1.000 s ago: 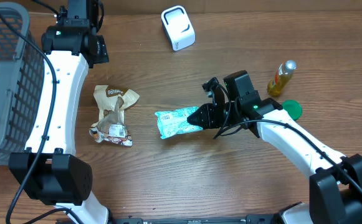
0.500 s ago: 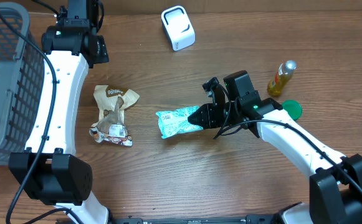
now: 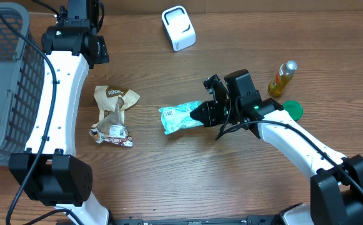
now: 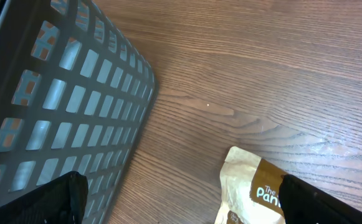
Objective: Scan the item barcode
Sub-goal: 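Lift the wipes pack with the right gripper, then hold the wipes pack against the white scanner face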
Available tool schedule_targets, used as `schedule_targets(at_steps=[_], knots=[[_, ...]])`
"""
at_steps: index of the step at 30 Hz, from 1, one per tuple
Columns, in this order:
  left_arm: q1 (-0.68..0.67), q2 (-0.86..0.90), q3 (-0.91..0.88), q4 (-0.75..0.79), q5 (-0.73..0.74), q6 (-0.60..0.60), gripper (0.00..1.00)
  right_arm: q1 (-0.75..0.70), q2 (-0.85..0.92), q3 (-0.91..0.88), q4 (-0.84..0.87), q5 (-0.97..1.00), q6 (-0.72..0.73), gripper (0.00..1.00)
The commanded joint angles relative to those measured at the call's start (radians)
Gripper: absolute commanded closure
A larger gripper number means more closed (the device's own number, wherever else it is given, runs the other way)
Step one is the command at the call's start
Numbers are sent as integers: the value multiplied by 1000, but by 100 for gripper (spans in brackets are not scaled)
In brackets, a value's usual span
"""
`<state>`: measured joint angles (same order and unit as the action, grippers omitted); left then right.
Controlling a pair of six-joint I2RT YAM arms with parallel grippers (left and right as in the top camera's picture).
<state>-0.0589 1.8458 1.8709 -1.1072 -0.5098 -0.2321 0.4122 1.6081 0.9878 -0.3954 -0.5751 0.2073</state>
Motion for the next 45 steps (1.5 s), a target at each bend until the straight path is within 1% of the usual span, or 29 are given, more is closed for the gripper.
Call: schedule_targets(at_steps=[1,3,4,5,7,8,11,14,16,19,22,25,26,29,31,32,35,39,42,45], knots=[[-5,-19,16,1,-13,8,1,-2,-20,152,-72,56,-64,97],[-5,-19,16,1,-13,8,0,-2,-19,286,-183,143,-115,97],[-5,-19,16,1,-13,8,0,-2,-15,399,-259,241,-156,97],[-5,-19,16,1,-13,8,0,-1,-12,467,-294,295,-177,97],[-5,-19,16,1,-13,8,0,-1,-5,597,-328,392,-219,97],[-5,-19,16,1,-13,8,1,2,-2,678,-311,470,-264,96],[-5,-19,16,1,-13,8,0,13,0,700,-179,615,-383,96],[-5,-19,16,1,-13,8,0,21,37,700,-70,652,-504,96],[-5,-18,16,1,-13,8,0,37,103,700,22,696,-599,96],[-5,-19,16,1,-13,8,0,56,200,700,141,797,-672,96],[-5,-19,16,1,-13,8,0,72,302,700,261,836,-762,96],[-5,-19,16,1,-13,8,1,92,435,700,457,905,-908,97],[-5,-19,16,1,-13,8,0,98,494,700,558,934,-972,96],[-5,-19,16,1,-13,8,1,98,594,700,738,964,-1080,96],[-5,-19,16,1,-13,8,0,98,655,700,843,968,-1168,96],[-5,-19,16,1,-13,8,0,98,697,700,910,971,-1234,96],[-5,-19,16,1,-13,8,0,98,772,700,1009,976,-1352,96],[-5,-19,16,1,-13,8,1,95,825,700,1116,983,-1424,96],[-5,-19,16,1,-13,8,0,94,840,700,1136,974,-1472,96],[-5,-19,16,1,-13,8,0,88,840,700,1116,975,-1461,96]])
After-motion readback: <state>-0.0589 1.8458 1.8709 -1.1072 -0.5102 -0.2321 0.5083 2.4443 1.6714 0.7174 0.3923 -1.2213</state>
